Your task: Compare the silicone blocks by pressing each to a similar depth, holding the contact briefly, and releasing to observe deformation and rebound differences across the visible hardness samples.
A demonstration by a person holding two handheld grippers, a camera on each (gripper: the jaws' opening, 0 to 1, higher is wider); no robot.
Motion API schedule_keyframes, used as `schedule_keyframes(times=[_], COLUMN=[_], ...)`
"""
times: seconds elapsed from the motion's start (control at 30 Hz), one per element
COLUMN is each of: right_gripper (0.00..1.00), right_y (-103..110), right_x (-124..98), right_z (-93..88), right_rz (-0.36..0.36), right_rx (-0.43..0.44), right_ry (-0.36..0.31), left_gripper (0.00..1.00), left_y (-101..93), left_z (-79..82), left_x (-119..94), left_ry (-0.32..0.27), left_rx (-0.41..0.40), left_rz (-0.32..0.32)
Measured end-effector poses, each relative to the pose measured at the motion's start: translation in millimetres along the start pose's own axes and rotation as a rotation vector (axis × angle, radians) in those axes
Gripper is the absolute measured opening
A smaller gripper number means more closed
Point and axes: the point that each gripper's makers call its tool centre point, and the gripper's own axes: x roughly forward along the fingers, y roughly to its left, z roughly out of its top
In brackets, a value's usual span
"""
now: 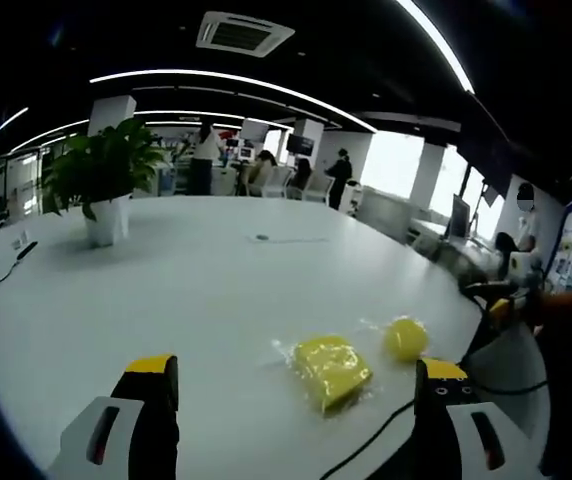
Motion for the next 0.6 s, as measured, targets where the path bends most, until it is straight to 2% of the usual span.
schedule_keyframes(times=[0.13,0.23,0.43,0.6], right_gripper=[0.96,0.96,0.96,0.96], right_y=[-4.8,-8.1,-5.1,-3.0], right_x=[-3.3,-4.4,-4.5,1.5], right_z=[-2.3,-7.5,1.0,-2.7], right_rz=[-0.017,-0.026,-0.02,-0.006], right_rx=[0.005,0.023,0.016,0.011], right_ry=[-0.01,0.008,-0.013,0.012], left_gripper=[1.0,1.0,1.0,1.0], left_y=[-3.9,-3.5,-6.0,-3.8], left_z=[-2.1,-6.2,-8.3,-4.5], left_x=[-0.7,1.5,5.4,5.1], left_ry=[0.012,0.022,0.025,0.014], left_rx=[0.009,-0.003,-0.013,-0.021], left_rz=[-0.007,-0.008,-0.02,-0.014])
